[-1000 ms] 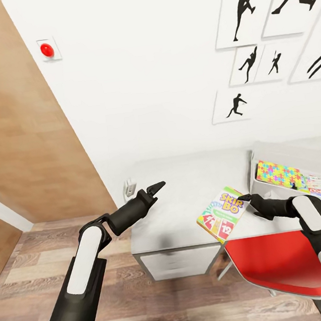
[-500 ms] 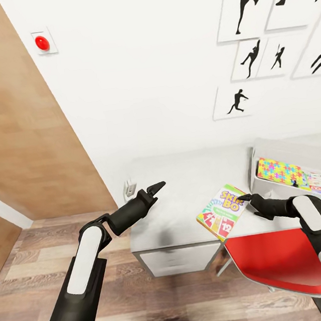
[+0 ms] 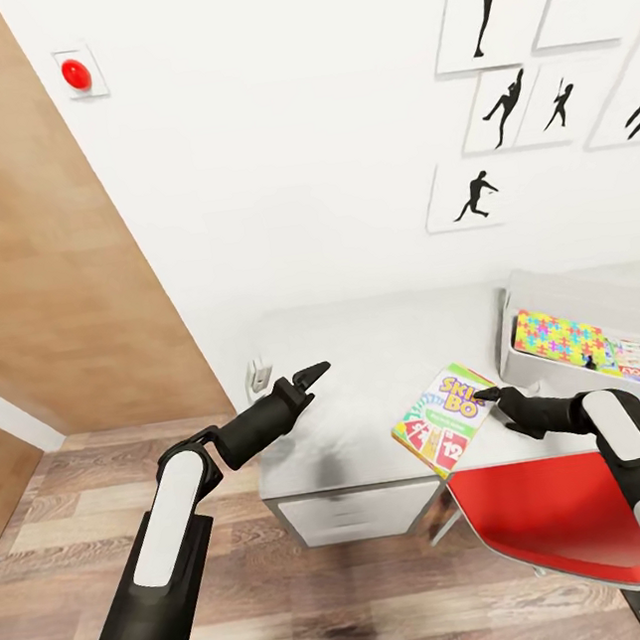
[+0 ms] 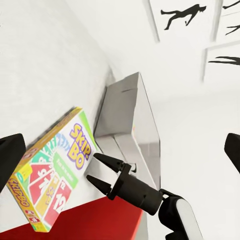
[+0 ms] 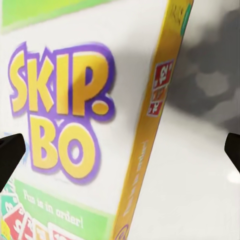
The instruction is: Put all the toys in the child's room - the three board games (two on the bed and one on the table), the two jigsaw puzzles on the table, and the tennis ball on the table - inside the toy box on the table in the child's room.
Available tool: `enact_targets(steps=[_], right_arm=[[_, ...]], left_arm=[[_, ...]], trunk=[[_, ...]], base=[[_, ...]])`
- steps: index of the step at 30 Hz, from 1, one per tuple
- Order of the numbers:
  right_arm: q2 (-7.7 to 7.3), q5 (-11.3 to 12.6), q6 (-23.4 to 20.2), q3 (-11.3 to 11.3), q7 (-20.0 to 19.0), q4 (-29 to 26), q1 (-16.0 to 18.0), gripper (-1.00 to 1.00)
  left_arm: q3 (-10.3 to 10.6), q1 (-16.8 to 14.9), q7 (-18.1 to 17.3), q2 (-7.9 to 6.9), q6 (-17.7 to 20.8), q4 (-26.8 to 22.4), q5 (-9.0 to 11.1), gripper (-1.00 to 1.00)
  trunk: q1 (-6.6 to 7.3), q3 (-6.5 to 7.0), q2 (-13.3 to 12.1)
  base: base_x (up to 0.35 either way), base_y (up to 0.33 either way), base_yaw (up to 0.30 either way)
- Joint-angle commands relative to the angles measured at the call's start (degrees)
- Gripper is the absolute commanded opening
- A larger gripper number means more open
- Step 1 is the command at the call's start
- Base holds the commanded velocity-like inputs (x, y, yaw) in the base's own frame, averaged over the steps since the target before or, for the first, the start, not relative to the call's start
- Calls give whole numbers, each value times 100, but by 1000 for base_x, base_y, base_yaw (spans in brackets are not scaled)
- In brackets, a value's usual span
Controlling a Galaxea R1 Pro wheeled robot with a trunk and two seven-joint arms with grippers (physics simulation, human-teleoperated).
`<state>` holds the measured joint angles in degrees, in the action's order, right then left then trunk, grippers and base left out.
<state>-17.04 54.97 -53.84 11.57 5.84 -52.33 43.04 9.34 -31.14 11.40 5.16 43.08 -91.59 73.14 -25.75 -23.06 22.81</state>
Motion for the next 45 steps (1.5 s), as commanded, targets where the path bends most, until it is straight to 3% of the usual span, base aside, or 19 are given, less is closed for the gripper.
enact_targets(steps=[1,23,45], right_arm=[[4,60,-22,5,59,-6,4,100],[-26,45,-22,15,64,-7,2,100],[-118,49,-32,29,58,-71,3,100]], left_arm=[[-3,-5,55,2,16,-6,61,100],[10,-6,55,9,16,-6,65,100],[16,-6,50,11,16,-8,68,100]], trunk=[[-3,-11,10],[-3,-22,10],[-3,-23,10]], base=[[0,0,0],[0,0,172],[0,0,35]])
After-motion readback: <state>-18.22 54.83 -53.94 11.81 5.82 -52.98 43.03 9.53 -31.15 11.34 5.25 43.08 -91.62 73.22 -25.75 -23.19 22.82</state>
